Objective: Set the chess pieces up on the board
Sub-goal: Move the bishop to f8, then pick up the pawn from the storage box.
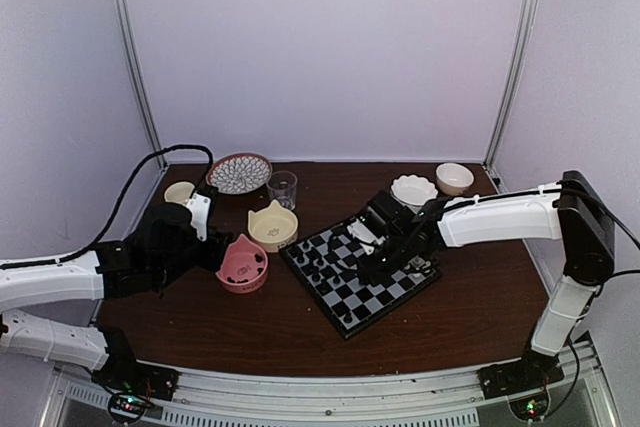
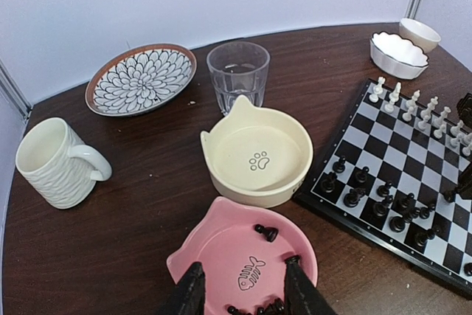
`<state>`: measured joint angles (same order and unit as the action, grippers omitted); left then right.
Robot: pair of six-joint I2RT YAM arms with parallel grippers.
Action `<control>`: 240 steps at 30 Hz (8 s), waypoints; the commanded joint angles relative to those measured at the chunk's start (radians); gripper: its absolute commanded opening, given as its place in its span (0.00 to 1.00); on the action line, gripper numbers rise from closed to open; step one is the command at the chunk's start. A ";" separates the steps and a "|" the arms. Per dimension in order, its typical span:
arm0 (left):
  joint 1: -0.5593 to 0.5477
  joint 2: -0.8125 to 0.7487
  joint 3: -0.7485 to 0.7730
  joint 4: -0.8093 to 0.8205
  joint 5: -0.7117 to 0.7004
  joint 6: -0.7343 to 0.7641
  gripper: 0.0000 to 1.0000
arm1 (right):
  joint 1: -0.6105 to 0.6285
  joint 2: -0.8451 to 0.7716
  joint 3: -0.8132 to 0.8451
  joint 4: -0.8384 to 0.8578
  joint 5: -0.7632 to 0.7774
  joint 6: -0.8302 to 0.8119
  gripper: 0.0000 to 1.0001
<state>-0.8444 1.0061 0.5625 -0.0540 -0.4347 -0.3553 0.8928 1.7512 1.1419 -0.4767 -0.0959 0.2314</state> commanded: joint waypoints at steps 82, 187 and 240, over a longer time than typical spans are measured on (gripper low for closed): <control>0.001 -0.039 0.002 0.011 0.010 0.015 0.37 | 0.182 0.071 0.090 0.070 0.029 -0.095 0.22; 0.170 0.888 0.633 -0.540 0.259 -0.871 0.26 | 0.164 -0.493 -0.429 0.523 0.332 -0.078 0.39; 0.180 0.910 0.688 -0.658 0.288 -0.484 0.23 | 0.164 -0.489 -0.429 0.535 0.321 -0.078 0.39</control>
<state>-0.6685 1.8805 1.2255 -0.6907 -0.1734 -0.8703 1.0599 1.2743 0.7254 0.0357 0.2253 0.1532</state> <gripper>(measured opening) 0.230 0.390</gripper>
